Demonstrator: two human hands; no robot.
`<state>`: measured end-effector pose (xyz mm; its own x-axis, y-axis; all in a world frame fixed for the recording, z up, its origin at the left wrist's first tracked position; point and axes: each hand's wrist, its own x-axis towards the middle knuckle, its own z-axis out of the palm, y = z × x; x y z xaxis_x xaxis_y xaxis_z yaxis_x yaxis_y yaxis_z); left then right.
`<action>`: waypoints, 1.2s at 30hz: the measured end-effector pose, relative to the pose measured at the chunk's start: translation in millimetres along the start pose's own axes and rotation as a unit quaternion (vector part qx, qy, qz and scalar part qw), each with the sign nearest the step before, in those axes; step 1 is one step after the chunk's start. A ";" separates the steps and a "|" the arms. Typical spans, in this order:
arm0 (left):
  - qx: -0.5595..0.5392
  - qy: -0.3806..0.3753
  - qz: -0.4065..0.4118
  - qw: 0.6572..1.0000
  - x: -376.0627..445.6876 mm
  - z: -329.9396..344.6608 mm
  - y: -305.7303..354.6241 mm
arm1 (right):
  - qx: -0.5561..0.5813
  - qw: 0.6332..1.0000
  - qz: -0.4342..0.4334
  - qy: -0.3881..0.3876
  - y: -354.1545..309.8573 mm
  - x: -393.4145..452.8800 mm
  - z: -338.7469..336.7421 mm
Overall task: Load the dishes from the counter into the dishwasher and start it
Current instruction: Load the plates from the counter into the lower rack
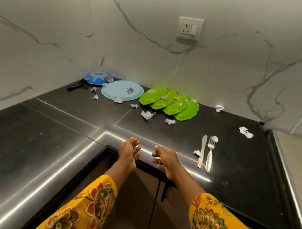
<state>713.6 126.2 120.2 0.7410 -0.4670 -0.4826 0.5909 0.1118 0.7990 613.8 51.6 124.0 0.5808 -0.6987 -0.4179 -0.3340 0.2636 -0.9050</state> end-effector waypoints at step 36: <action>-0.002 0.056 -0.017 0.998 292.4 -5.6 193.5 | 0.040 0.998 -0.042 0.006 -158.8 347.4 156.7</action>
<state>1046.5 16.2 131.6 0.7511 -0.3703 -0.5466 0.6176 0.1014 0.7799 985.0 -128.8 110.0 0.5949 -0.7284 -0.3398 -0.2234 0.2562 -0.9404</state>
